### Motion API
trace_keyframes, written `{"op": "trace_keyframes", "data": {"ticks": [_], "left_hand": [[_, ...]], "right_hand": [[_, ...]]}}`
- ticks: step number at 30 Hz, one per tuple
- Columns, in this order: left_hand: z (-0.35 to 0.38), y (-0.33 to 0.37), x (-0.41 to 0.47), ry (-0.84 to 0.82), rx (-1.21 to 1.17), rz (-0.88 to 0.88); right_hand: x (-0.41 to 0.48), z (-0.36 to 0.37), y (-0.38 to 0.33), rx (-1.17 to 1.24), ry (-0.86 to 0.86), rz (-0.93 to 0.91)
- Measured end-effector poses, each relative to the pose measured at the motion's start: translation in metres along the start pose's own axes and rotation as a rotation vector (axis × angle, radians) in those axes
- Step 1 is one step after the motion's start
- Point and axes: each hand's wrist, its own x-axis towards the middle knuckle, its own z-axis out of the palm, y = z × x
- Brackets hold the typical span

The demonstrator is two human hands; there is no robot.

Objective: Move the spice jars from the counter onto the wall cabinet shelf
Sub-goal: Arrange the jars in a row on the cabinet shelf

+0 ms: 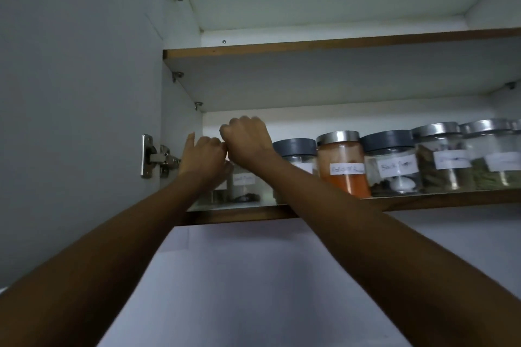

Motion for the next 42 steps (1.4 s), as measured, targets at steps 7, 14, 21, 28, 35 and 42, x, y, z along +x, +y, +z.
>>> {"op": "trace_keyframes", "data": {"ticks": [7,14,21,28,35,42], "left_hand": [[-0.064,0.034,0.010,0.107,-0.214,0.164],[-0.097,0.068,0.020,-0.067,-0.548,0.113],[-0.096,0.094,0.012,-0.337,-0.447,0.101],[-0.088,0.099,0.008,-0.338,-0.334,0.143],[-0.075,0.096,0.013,-0.218,-0.179,0.212],[-0.058,0.096,0.019,-0.221,-0.209,0.201]], "right_hand": [[-0.034,-0.061,0.076,-0.108,0.173,-0.021],[-0.061,-0.087,0.146,-0.044,-0.003,0.131],[-0.094,-0.073,0.169,0.116,-0.341,0.094],[-0.102,-0.061,0.171,0.071,-0.594,0.043],[-0.096,-0.057,0.169,-0.088,-0.559,-0.059],[-0.089,-0.049,0.162,-0.181,-0.569,-0.109]]}}
